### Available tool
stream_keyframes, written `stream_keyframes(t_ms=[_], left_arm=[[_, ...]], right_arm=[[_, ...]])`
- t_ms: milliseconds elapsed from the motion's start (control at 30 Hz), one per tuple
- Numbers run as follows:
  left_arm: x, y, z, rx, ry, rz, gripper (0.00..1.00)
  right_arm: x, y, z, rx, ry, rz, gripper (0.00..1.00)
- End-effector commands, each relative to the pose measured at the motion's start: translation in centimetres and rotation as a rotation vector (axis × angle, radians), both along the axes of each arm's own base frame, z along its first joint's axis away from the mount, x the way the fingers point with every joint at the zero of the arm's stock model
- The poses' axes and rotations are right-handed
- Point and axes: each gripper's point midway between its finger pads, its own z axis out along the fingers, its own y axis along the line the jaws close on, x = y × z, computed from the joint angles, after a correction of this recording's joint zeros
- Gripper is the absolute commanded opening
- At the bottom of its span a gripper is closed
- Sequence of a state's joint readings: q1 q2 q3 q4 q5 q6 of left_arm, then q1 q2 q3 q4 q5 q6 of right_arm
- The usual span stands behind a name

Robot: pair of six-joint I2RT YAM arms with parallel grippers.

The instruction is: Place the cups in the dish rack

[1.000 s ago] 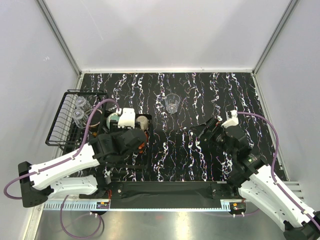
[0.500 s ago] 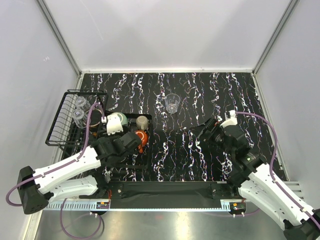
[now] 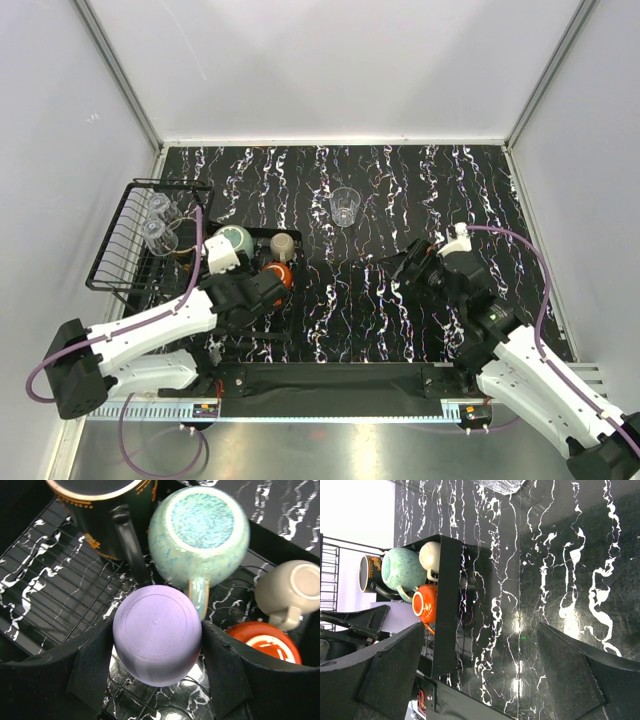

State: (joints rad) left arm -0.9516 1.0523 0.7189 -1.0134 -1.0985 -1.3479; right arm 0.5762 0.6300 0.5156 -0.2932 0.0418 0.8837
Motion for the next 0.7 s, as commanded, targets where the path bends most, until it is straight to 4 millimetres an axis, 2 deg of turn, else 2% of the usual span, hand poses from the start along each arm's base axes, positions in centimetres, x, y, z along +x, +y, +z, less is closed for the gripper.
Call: stream_keyframes(t_ms=[0,67,167,200,300,333,400,433,533,600,667], left_arm=[[0.3,1.8,0.5,0.030,-0.083,0.093,0.00],[0.3,1.7,0.2,0.043,-0.070,0.096,0.05],[0.6,1.2,0.0,0.044,-0.057,0.096,0.19],[0.6,1.1,0.0,0.043,-0.050,0.096,0.28],[0.7,0.7,-0.1,0.040,-0.040,0.104,0.43],[0.8,0.6,0.1,0.028,-0.048,0.113,0.54],[0.7,0.8,0.0,0.040,-0.039,0.126,0.68],[0.7,0.7,0.1,0.029,-0.046,0.136,0.78],[0.7,0.5,0.2,0.035,-0.030,0.135,0.93],[0.7,0.3,0.2,0.032,-0.019,0.132,0.99],[0.7,-0.1,0.5,0.027,-0.012,0.125,0.99]], right_arm=[[0.5,0.5,0.9,0.024,-0.039,0.004,1.00],[0.5,0.6,0.7,0.027,-0.035,0.006,1.00],[0.6,0.7,0.6,0.034,-0.035,0.008,1.00],[0.6,0.9,0.7,0.040,-0.036,0.013,1.00],[0.6,1.0,0.5,0.042,-0.026,0.018,1.00],[0.6,1.0,0.6,0.044,-0.028,0.018,1.00],[0.5,1.0,0.7,0.046,-0.031,0.018,1.00],[0.5,0.9,0.7,0.045,-0.033,0.017,1.00],[0.4,0.8,0.5,0.043,-0.029,0.016,1.00],[0.4,0.9,0.6,0.045,-0.031,0.017,1.00],[0.4,0.9,0.6,0.045,-0.029,0.018,0.99]])
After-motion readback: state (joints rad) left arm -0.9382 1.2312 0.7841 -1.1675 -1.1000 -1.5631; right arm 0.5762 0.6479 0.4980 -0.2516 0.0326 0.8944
